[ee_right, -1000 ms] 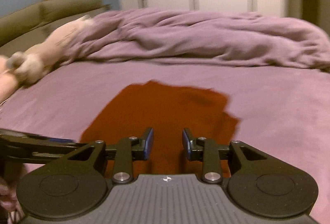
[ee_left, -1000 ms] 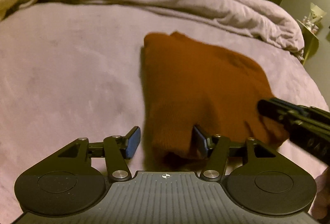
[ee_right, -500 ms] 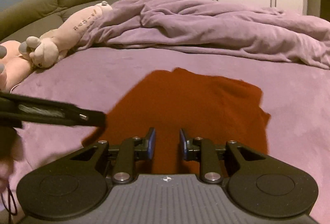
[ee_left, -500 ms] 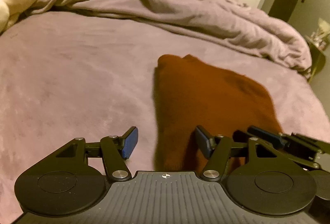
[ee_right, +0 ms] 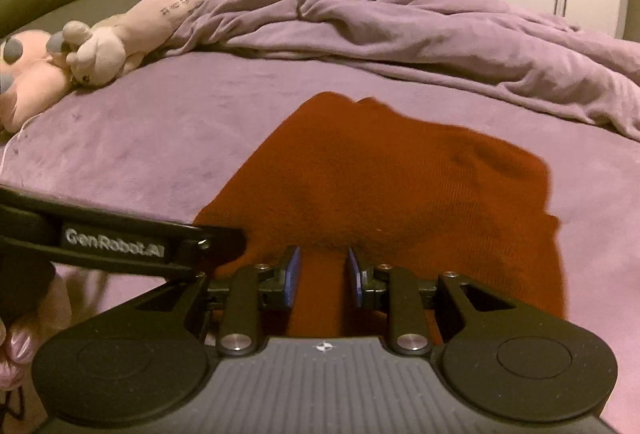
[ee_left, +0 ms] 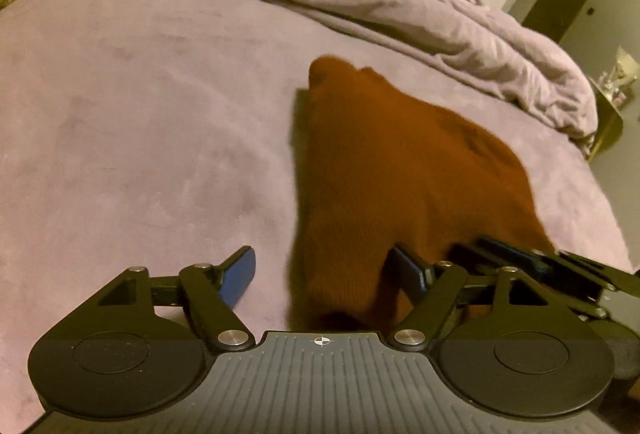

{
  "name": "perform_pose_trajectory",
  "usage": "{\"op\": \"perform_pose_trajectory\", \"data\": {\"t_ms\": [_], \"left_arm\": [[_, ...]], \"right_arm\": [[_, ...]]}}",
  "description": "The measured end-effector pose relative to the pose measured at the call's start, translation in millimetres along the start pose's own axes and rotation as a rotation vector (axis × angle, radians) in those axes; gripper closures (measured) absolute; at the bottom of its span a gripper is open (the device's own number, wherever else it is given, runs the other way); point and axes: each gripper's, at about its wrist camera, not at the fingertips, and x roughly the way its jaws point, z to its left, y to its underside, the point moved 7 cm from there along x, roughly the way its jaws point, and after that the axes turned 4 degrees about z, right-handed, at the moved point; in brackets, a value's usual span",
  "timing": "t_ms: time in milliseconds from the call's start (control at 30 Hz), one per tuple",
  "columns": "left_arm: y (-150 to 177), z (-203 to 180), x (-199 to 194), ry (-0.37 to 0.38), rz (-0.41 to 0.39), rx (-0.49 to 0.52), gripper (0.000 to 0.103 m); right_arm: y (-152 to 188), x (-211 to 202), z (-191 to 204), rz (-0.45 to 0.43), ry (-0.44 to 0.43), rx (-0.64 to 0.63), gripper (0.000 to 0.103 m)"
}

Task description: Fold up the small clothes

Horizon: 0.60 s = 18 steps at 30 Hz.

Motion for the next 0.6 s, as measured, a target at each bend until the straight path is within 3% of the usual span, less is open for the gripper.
{"op": "perform_pose_trajectory", "data": {"t_ms": [100,233,333,433,467,567,600], "left_arm": [[3,-3,0,-0.055,0.007,0.054,0.021],[11,-9,14,-0.084,0.059,0.058,0.019],[15,-13,8,-0.152,0.052,0.081,0.010],[25,-20,-7,-0.193,0.066,0.124,0.007],[30,-22,-13,-0.204,0.070,0.133,0.006],[46,-27,-29,-0.227,0.088,0.127,0.001],[52,-28,-34,-0.233,0.097,0.120,0.001]], "right_arm": [[11,-16,-32,0.000,0.090,0.044,0.079],[36,-21,-55,0.037,0.050,0.047,0.084],[42,-32,-62,0.037,0.008,0.055,0.084],[44,-44,-71,0.069,0.049,0.117,0.084],[47,-50,-72,0.091,0.089,0.142,0.079],[62,-62,-65,0.181,0.141,0.164,0.038],[68,-70,-59,0.193,0.141,0.164,0.030]]}}
